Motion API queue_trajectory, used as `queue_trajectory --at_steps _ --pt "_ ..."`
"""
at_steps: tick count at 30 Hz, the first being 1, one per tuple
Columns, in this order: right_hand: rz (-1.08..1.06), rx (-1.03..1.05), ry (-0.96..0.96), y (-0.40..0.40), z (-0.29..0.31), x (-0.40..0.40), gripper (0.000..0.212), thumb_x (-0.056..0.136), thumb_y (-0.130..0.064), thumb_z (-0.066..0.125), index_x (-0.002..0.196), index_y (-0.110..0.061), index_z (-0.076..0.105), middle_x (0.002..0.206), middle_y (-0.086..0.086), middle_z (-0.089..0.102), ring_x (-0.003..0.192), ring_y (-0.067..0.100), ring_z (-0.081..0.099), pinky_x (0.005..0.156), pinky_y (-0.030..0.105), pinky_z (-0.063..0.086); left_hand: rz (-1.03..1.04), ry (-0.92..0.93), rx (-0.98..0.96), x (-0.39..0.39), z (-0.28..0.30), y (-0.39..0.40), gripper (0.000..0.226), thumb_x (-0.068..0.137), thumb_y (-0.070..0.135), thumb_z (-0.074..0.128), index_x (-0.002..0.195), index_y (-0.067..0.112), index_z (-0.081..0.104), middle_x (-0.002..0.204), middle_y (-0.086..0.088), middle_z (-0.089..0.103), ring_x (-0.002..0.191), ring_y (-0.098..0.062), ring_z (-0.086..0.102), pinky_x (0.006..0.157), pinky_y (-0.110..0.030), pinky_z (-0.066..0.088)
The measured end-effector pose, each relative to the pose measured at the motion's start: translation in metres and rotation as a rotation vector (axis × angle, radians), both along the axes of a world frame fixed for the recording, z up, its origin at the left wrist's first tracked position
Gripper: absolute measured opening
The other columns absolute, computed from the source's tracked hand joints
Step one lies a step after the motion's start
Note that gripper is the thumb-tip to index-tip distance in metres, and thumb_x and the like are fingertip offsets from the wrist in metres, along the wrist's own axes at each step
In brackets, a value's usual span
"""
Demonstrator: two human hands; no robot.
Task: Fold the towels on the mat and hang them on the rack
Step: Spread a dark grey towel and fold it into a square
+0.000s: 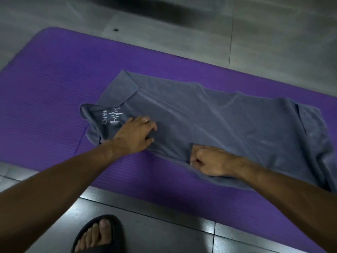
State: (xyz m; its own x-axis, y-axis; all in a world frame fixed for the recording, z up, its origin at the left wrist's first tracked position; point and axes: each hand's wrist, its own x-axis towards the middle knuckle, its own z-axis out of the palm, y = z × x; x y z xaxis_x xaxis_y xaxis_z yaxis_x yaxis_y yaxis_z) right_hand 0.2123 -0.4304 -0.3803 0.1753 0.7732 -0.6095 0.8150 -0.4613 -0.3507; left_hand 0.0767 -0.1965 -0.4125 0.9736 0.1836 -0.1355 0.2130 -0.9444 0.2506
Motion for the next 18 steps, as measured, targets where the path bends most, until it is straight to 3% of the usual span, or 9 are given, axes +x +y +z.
queue_trajectory --at_steps 2,5,7,9,11,13,16,18 --pt "0.019 0.119 -0.138 0.014 -0.002 -0.005 0.025 0.094 -0.041 0.049 0.106 -0.021 0.060 0.108 -0.005 0.053 0.104 0.017 0.055 0.090 0.030 0.044 0.058 -0.157 0.130 -0.019 -0.009 0.001 0.029 0.070 0.018 0.078 0.095 0.014 0.064 0.099 -0.010 0.059 0.093 -0.033 0.057 0.080 -0.042 0.045" --pt "0.095 0.355 -0.187 0.050 -0.001 -0.020 0.030 0.089 -0.045 0.057 0.103 -0.019 0.055 0.101 -0.003 0.053 0.100 0.021 0.057 0.083 0.033 0.046 -0.029 -0.296 0.295 -0.053 -0.016 0.008 0.013 0.075 0.013 0.055 0.084 0.015 0.065 0.089 -0.006 0.057 0.084 -0.028 0.047 0.071 -0.038 0.034" --pt "0.246 0.370 -0.153 0.074 -0.002 -0.038 0.037 0.088 -0.051 0.057 0.101 -0.018 0.056 0.100 -0.001 0.051 0.100 0.024 0.056 0.082 0.034 0.044 -0.072 -0.187 0.363 -0.076 -0.024 0.016 0.029 0.078 0.024 0.044 0.091 0.016 0.068 0.093 -0.004 0.059 0.086 -0.026 0.049 0.071 -0.038 0.032" --pt "0.317 0.282 -0.223 0.095 -0.008 -0.055 0.048 0.088 -0.056 0.053 0.115 -0.016 0.053 0.112 0.004 0.053 0.107 0.025 0.054 0.089 0.035 0.043 0.009 -0.074 0.378 -0.089 -0.030 0.028 0.046 0.083 0.040 0.043 0.114 0.016 0.065 0.111 -0.005 0.060 0.100 -0.026 0.051 0.081 -0.041 0.036" --pt "0.286 0.244 -0.314 0.110 -0.019 -0.063 0.044 0.092 -0.043 0.054 0.124 -0.012 0.047 0.121 0.008 0.053 0.111 0.027 0.055 0.091 0.036 0.044 0.097 -0.048 0.386 -0.088 -0.032 0.035 0.058 0.081 0.048 0.052 0.128 0.015 0.056 0.125 -0.007 0.057 0.113 -0.028 0.049 0.091 -0.044 0.034" --pt "0.218 0.247 -0.339 0.119 -0.026 -0.065 0.032 0.092 -0.021 0.052 0.122 -0.011 0.047 0.122 0.009 0.057 0.109 0.029 0.059 0.087 0.035 0.046 0.179 -0.070 0.358 -0.079 -0.029 0.039 0.063 0.072 0.045 0.068 0.127 0.016 0.054 0.126 -0.008 0.056 0.114 -0.031 0.050 0.095 -0.046 0.032" --pt "-0.064 0.191 -0.095 0.127 -0.028 -0.050 0.027 0.091 -0.018 0.051 0.117 -0.014 0.060 0.114 0.005 0.065 0.103 0.024 0.062 0.084 0.028 0.048 0.234 -0.075 0.310 -0.060 -0.025 0.049 0.056 0.069 0.036 0.074 0.120 0.019 0.060 0.120 -0.006 0.061 0.111 -0.033 0.054 0.101 -0.054 0.031" --pt "-0.289 0.167 0.157 0.128 -0.024 -0.040 0.021 0.091 -0.015 0.055 0.108 -0.016 0.068 0.090 -0.004 0.066 0.082 0.010 0.062 0.072 0.015 0.045 0.181 -0.099 0.291 -0.053 -0.021 0.057 0.039 0.070 0.023 0.068 0.110 0.019 0.066 0.106 -0.003 0.068 0.104 -0.030 0.060 0.103 -0.056 0.032"
